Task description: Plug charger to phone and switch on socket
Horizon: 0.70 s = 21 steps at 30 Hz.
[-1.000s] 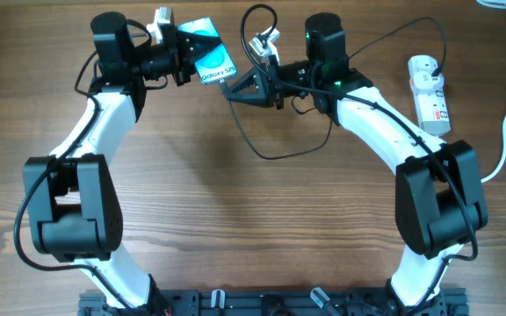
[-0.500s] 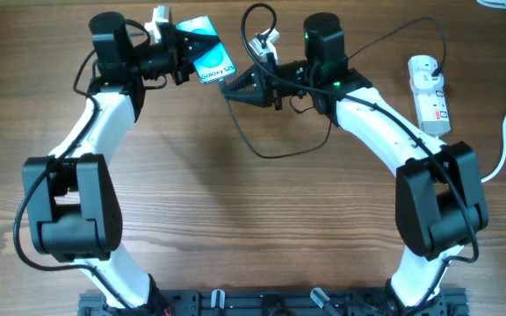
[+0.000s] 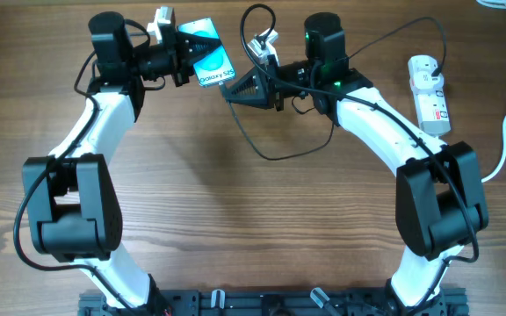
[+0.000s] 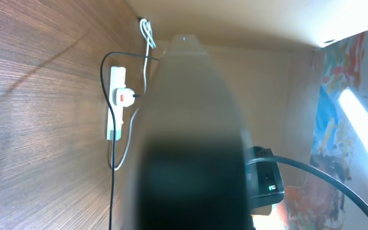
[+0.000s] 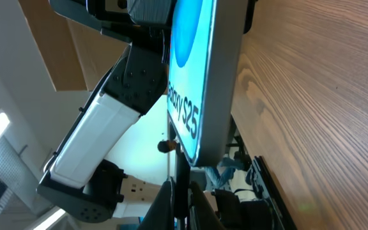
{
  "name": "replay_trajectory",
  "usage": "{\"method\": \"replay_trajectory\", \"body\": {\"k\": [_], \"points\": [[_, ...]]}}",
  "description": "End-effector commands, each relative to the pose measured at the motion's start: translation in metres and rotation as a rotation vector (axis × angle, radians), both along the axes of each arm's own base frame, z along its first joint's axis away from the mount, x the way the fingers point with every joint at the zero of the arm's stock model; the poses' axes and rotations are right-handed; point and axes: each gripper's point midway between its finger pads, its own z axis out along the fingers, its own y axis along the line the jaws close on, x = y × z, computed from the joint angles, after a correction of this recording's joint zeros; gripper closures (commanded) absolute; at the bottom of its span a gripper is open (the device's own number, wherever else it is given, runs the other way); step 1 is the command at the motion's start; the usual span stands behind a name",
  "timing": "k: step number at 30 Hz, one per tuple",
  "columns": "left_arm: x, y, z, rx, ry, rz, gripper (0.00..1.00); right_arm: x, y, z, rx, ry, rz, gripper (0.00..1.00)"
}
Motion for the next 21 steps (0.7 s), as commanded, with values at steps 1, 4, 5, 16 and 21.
{"method": "replay_trajectory", "body": {"k": [1, 4, 5, 16, 21], "points": [[-0.0279, -0.0260, 0.0124, -0.037, -0.023, -0.171, 0.96, 0.0275, -0.0088, 0.0011, -0.030, -0.065, -0.140, 0.96], [-0.0275, -0.0260, 0.0122, -0.036, -0.023, -0.169, 0.96, 0.0260, -0.0069, 0.0011, -0.030, -0.067, -0.136, 0.96], [-0.0275, -0.0260, 0.0122, -0.036, -0.023, -0.169, 0.96, 0.0253, -0.0060, 0.0015, -0.029, -0.069, -0.133, 0.96], [-0.0313, -0.0266, 0.0133, -0.043, -0.023, -0.192, 0.96, 0.0214, -0.0051, 0.0026, -0.014, -0.118, -0.108, 0.96], [-0.0330, -0.0268, 0.0138, -0.046, -0.023, -0.201, 0.96, 0.0215, -0.0054, 0.0026, -0.014, -0.118, -0.108, 0.96]]}}
